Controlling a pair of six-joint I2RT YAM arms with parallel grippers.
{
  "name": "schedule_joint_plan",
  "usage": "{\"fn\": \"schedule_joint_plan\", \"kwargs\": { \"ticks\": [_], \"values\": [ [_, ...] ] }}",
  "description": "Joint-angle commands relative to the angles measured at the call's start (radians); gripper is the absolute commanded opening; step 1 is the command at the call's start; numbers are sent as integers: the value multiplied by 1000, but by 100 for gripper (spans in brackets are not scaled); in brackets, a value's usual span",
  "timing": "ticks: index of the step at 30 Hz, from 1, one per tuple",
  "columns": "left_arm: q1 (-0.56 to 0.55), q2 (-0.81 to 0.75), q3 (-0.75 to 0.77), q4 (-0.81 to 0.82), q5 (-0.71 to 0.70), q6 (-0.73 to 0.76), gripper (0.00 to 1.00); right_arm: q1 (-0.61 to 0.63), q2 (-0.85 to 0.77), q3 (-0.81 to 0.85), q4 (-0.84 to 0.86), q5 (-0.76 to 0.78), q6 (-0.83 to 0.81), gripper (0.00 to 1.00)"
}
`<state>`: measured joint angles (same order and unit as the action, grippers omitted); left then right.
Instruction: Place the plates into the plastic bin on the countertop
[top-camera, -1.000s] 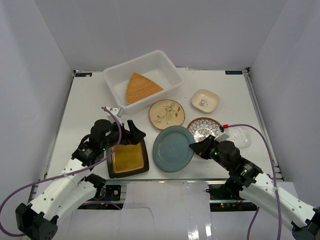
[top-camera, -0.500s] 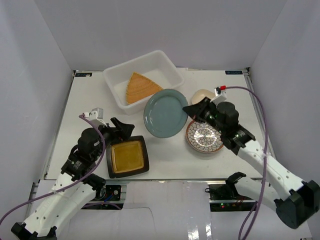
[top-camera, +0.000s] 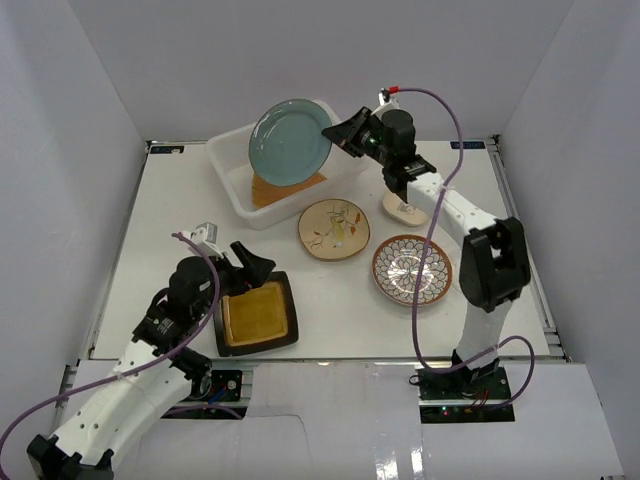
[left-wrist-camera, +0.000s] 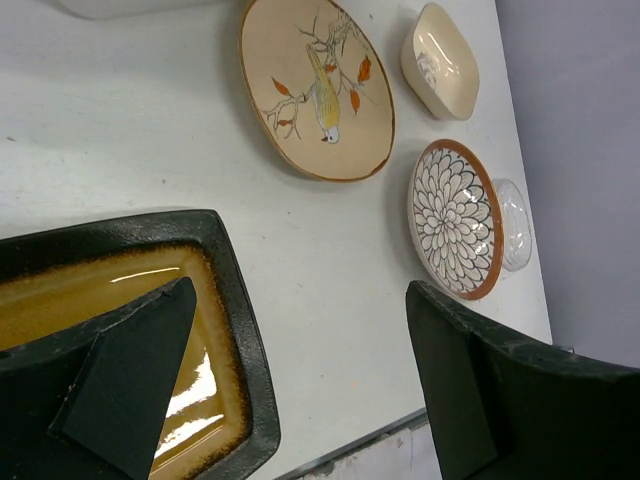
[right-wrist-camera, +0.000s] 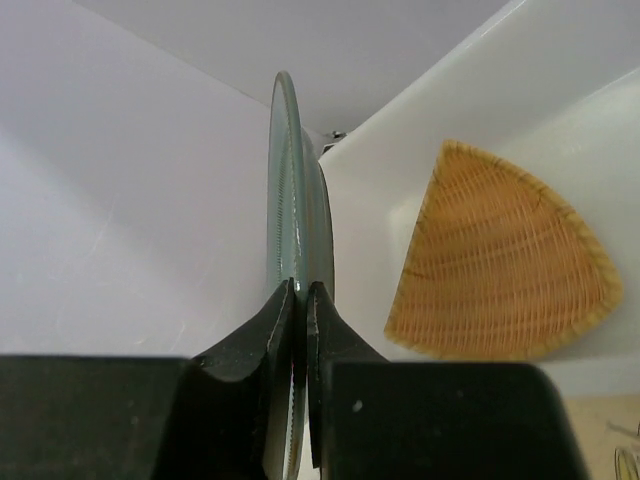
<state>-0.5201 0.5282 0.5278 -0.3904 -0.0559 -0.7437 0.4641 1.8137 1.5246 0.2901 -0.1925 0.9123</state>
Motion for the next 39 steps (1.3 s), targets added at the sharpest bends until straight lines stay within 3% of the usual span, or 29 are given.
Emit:
{"fn": "schedule_joint_plan", "kwargs": {
  "ticks": [1, 9, 16, 17, 19, 20, 23, 25, 27, 31, 34, 37, 39],
  "values": [
    [0, 35, -23, 70, 89, -34, 96, -5, 113, 196, 144, -21, 23, 8],
    [2, 157, -57, 228, 93, -60, 93, 5, 498, 618, 55, -90, -7, 8],
    [2, 335, -48, 416, 106, -36, 88, 16, 570, 588, -6, -27, -116, 8],
    [2, 395, -34, 436, 110, -40, 88, 18, 567, 577, -15, -18, -131, 12],
    [3, 450, -22, 462, 119, -52, 88, 21, 558, 556, -51, 13, -183, 39],
    [2, 502, -14, 497, 119, -55, 88, 24, 541, 548, -61, 25, -202, 64],
    [2, 606, 4, 559, 117, -63, 88, 30, 501, 542, -133, 62, -286, 92],
    [0, 660, 14, 600, 137, -66, 88, 33, 455, 527, -173, 74, -349, 99],
    [2, 734, 21, 637, 148, -69, 88, 33, 415, 503, -189, 62, -387, 93],
    [2, 834, 17, 771, 159, -103, 85, 31, 265, 399, -212, 25, -464, 90],
    [2, 924, 52, 803, 126, -123, 83, 33, 95, 202, -175, 15, -478, 90],
    [0, 1005, 86, 844, 107, -154, 80, 33, -125, -106, -66, 4, -455, 100],
    [-1, 1039, 95, 878, 82, -171, 75, 36, -299, -353, 30, -2, -411, 88]
  ]
}}
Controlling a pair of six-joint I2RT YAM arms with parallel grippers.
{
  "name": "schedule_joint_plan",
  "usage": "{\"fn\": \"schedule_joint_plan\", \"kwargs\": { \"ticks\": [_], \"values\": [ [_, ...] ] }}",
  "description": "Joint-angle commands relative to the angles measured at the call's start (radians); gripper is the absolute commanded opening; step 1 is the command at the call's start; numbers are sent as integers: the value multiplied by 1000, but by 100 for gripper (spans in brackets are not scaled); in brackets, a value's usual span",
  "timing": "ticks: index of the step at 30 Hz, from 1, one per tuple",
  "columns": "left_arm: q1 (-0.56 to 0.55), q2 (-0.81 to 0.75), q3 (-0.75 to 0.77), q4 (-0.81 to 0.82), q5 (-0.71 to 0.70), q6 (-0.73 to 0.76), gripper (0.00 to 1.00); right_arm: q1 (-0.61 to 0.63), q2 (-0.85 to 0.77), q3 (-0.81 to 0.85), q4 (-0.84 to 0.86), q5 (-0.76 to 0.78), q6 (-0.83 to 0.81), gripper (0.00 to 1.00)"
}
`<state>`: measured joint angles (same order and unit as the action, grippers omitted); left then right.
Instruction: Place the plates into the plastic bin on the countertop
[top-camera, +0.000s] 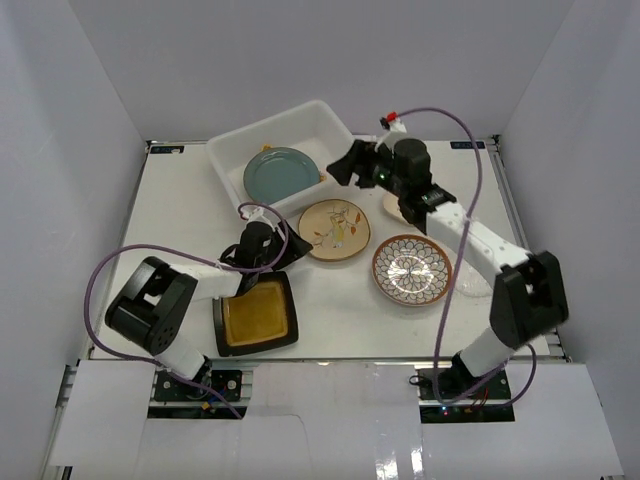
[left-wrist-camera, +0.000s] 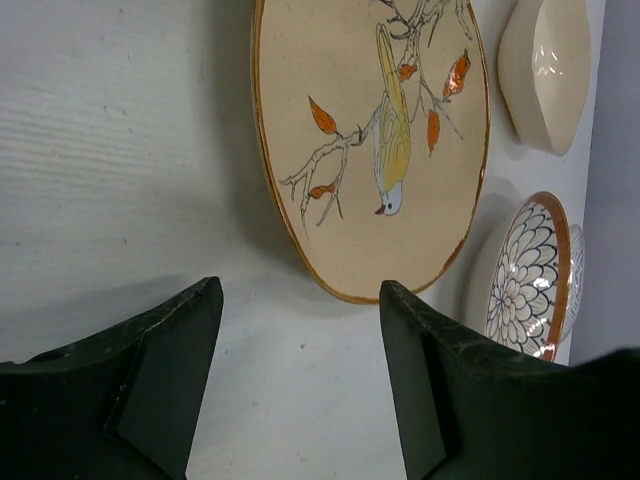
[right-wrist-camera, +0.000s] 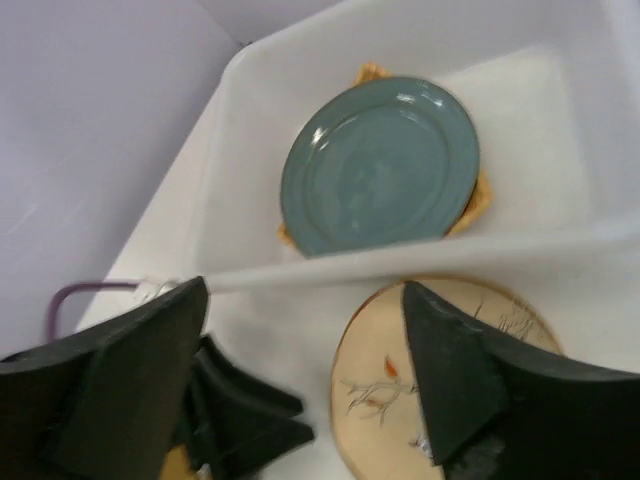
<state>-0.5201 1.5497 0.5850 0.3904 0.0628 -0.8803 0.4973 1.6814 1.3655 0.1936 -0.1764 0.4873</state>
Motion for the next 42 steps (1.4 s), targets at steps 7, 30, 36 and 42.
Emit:
{"fn": "schedule_joint_plan", "kwargs": {
  "ticks": [7, 30, 36, 42],
  "values": [
    [-26, 145, 104, 99, -179, -37, 59, 99, -630, -667, 178, 70, 53, 69],
    [-58, 42, -17, 202, -202, -29, 0, 156, -1200, -948, -664, 705, 236, 93],
    [-60, -244, -74, 183, -80, -45, 0, 147, -1172, -965, -715, 836, 410, 88],
    [-60, -506, 2, 50, -11, -31, 0, 106, -1060, -997, -709, 877, 494, 89]
  ]
}}
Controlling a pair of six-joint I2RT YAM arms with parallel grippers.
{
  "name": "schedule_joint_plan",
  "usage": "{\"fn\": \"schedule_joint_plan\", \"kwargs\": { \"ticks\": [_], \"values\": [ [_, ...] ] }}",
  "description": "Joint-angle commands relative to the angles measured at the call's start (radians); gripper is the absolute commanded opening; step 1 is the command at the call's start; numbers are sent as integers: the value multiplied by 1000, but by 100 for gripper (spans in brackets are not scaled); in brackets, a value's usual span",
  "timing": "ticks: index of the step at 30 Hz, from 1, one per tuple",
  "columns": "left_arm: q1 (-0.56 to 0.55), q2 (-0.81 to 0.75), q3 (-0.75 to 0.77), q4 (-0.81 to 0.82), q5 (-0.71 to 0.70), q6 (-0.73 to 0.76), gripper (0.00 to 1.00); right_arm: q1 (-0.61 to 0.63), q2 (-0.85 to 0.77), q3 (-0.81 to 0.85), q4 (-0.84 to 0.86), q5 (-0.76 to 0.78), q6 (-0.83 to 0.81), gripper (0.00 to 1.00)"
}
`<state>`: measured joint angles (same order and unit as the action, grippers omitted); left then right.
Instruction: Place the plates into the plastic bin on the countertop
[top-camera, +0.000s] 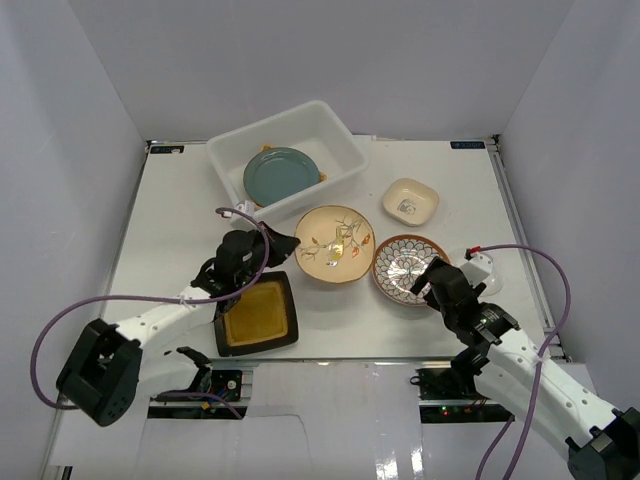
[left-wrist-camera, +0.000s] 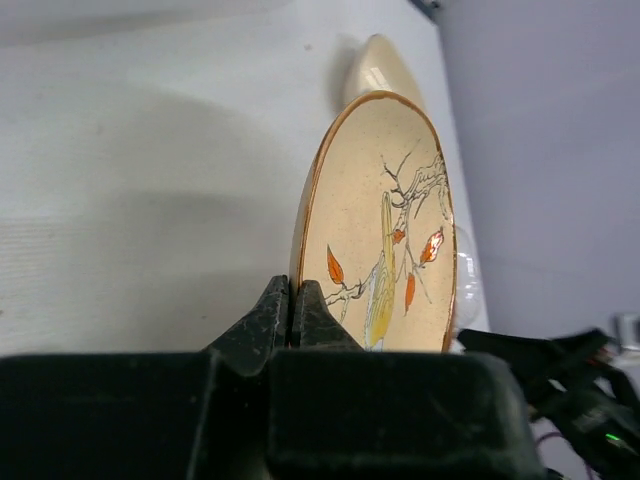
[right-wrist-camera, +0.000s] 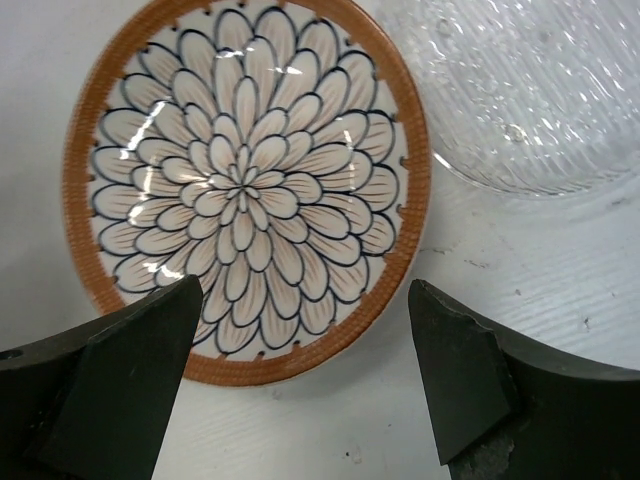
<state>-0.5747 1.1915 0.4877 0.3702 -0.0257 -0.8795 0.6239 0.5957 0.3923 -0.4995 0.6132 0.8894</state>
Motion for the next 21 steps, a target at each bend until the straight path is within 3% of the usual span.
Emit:
{"fn": "schedule_joint_plan", "kwargs": {
  "ticks": [1, 8, 14, 17, 21],
  "values": [
    [-4, -164, 123, 44, 73, -24, 0, -45, 29, -39, -5, 77, 98, 89],
    [53, -89, 403, -111, 41, 114, 0, -176, 79, -134, 153, -82, 80, 89],
    [272, 146, 623, -169, 72, 105, 0, -234, 145, -217, 374, -251, 77, 87],
    [354, 287, 742, -214, 102, 116, 0, -237, 173, -233, 427, -285, 75, 84],
    [412, 430, 836, -251, 107, 143, 0, -242, 187, -259, 472, -308, 83, 72]
  ]
}}
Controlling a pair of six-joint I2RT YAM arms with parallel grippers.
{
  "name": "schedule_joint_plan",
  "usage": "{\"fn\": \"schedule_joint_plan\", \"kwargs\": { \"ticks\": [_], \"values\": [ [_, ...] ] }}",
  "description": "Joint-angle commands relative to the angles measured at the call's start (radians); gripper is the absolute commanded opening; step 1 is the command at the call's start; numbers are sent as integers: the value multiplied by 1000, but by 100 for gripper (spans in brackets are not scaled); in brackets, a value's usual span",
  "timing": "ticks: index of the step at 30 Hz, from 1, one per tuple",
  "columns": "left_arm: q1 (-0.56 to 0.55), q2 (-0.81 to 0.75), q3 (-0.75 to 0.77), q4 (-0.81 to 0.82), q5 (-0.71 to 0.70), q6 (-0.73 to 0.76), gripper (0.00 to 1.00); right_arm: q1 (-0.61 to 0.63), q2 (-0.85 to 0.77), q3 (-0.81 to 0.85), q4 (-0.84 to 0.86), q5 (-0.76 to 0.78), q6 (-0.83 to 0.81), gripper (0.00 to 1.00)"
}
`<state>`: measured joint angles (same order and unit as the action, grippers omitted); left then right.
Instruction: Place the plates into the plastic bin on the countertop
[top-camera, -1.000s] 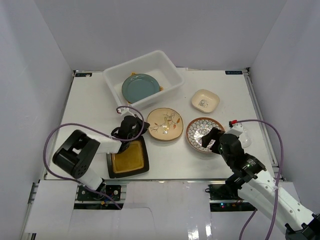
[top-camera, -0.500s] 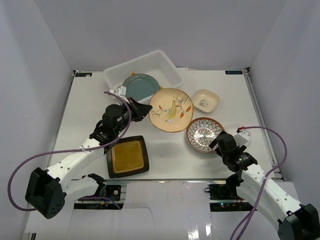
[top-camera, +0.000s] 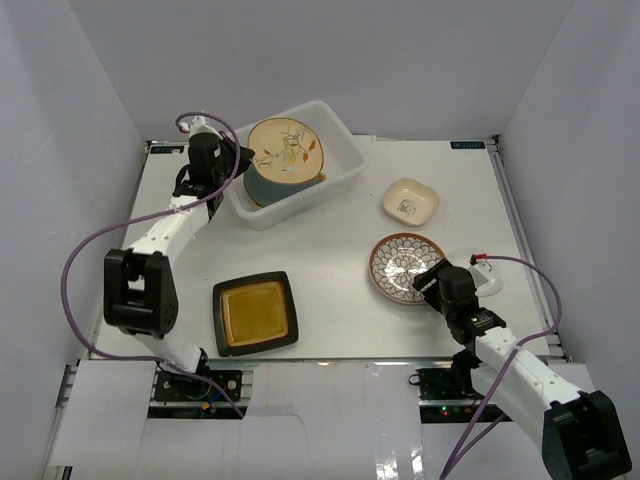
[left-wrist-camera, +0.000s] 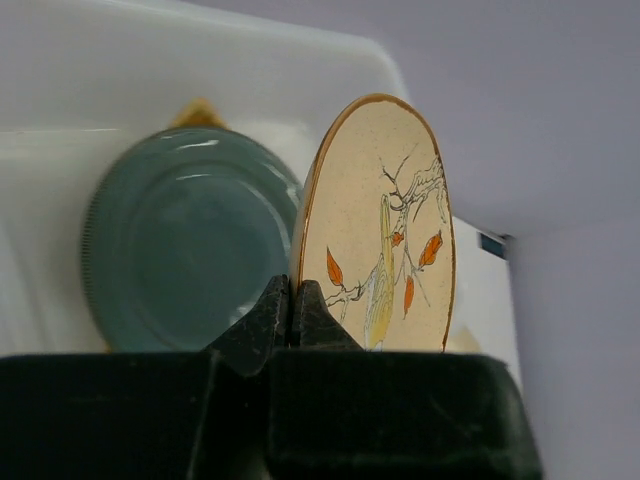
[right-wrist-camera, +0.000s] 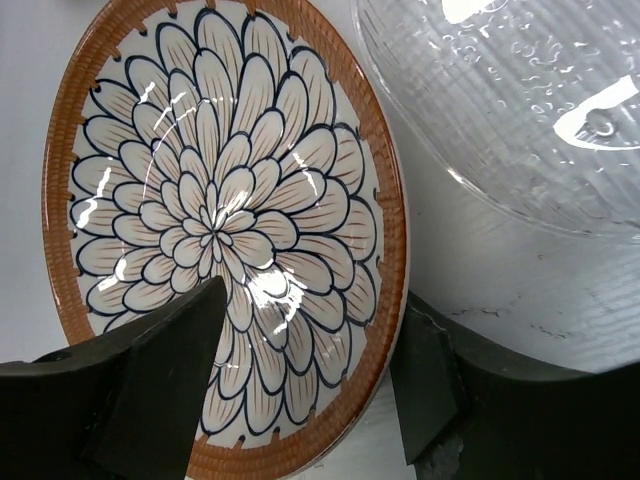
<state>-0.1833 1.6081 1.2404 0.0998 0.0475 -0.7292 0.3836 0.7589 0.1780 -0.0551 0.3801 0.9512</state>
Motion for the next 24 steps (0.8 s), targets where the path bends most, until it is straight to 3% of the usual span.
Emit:
{"fn": "schedule_joint_plan", "kwargs": {
  "ticks": [1, 7, 10, 13, 14, 18, 20, 24],
  "values": [
    [34, 38, 106, 14, 34, 11, 0, -2, 19, -60, 43, -82, 23, 69],
    [48, 177, 145, -6, 20, 79, 0, -2, -21, -80, 83, -144, 43, 45],
    [48, 196, 134, -5, 15, 79, 0, -2, -79, -58, 58, -153, 31, 27],
    [48, 199, 132, -20, 28, 86, 32, -2, -171, -29, -18, -133, -6, 13],
    [48, 196, 136, -28, 31, 91, 52, -2, -197, -5, -35, -132, -15, 8],
    [48, 142, 119, -17, 45, 102, 90, -2, -334, 76, -90, -153, -77, 8],
    [48, 102, 117, -28, 32, 106, 98, -2, -351, 127, -101, -162, -119, 8],
    [50, 21, 103, -57, 15, 103, 98, 0, -282, 308, -72, -254, -189, 8]
  ]
}}
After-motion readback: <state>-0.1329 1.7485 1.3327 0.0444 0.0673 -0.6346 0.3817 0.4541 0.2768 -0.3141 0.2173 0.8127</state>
